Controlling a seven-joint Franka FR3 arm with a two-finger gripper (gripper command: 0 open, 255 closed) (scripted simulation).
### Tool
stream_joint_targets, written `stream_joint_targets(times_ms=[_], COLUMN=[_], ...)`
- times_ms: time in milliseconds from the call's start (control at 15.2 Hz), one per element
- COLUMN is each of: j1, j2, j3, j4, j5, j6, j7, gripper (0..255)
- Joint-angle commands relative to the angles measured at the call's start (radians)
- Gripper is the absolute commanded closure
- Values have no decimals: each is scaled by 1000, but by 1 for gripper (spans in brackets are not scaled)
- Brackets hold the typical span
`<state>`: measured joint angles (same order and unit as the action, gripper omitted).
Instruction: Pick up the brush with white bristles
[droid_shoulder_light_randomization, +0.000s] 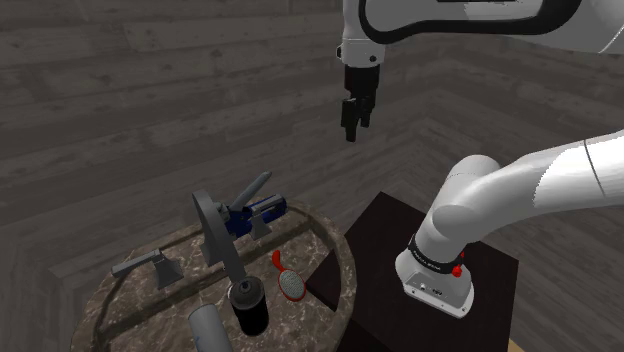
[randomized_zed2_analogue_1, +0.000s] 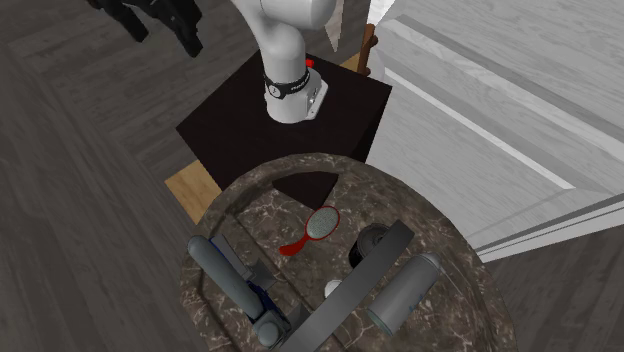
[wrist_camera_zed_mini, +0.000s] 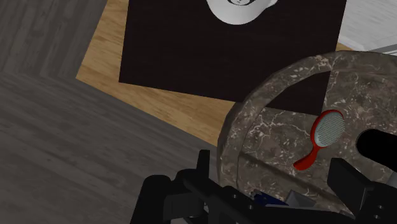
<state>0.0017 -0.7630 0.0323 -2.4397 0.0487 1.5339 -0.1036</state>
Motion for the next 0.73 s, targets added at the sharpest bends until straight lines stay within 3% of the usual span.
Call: stream_joint_targets(times_ms=[0,660], j1=[0,71], j2=[0,68], j3=[0,176], j4=[0,-214], j5=[0,122], j6=[0,300], j7=[0,172], gripper=[0,0])
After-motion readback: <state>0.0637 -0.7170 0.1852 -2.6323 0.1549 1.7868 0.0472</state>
